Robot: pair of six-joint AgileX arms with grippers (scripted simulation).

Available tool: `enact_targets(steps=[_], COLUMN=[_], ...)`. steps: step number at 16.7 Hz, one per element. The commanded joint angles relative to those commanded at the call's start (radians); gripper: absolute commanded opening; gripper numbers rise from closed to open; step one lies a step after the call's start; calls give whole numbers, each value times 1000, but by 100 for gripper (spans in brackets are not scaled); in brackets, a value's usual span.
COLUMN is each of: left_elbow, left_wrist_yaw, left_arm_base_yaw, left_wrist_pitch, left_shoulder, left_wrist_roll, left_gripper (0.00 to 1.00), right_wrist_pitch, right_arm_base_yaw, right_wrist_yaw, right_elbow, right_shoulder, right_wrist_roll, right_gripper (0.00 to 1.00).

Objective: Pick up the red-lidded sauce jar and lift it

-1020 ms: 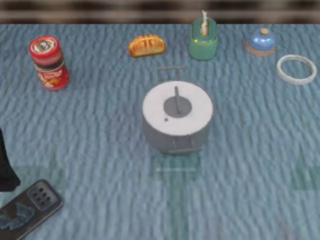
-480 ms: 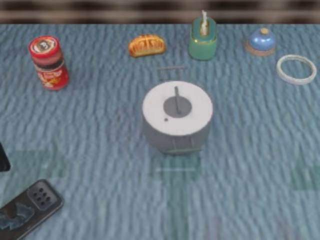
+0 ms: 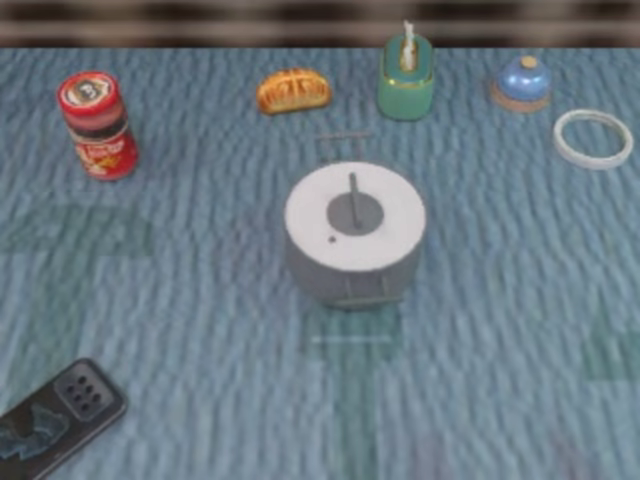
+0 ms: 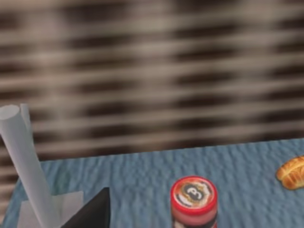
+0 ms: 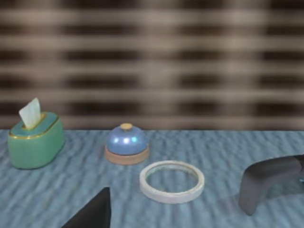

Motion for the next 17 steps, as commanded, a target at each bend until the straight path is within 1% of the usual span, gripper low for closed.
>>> enact_targets(steps=[5,10,13,17], left_elbow=[565,1115,1396,1683], left_wrist_yaw=[20,26,25,21], left_arm_base_yaw=[-13,-18,-19,-19], left_wrist_pitch=[-182,-395,-544,-757], left_shoulder=[391,827,1106,1473], left_wrist_roll=[40,70,82,90], left_gripper=[100,100,100,100], right_wrist_pitch=[0,0,0,0], right_arm_base_yaw=[0,0,0,0], right_wrist_yaw=[0,0,0,0], right_elbow=[0,0,0,0], right_shoulder=[0,0,0,0], right_wrist_roll=[0,0,0,0], right_gripper=[100,100,100,100])
